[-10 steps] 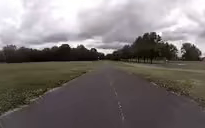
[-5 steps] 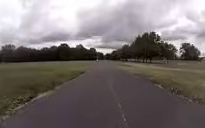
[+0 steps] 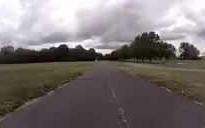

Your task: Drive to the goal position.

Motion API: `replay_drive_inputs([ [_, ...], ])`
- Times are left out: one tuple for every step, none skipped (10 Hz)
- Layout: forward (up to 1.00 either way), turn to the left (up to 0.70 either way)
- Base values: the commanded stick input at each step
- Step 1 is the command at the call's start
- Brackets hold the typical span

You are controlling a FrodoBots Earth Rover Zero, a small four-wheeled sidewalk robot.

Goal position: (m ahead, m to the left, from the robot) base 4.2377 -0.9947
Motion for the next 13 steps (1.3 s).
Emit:
replay_drive_inputs([
  [0.7, 0.0],
  [0.7, 0.0],
  [0.7, 0.0],
  [0.7, 0.0],
  [0.7, 0.0],
  [0.7, 0.0],
  [0.7, 0.0],
  [0.7, 0.0],
  [0.7, 0.0],
  [0.7, 0.0],
  [0.7, 0.0],
  [0.7, 0.0],
  [0.7, 0.0],
])
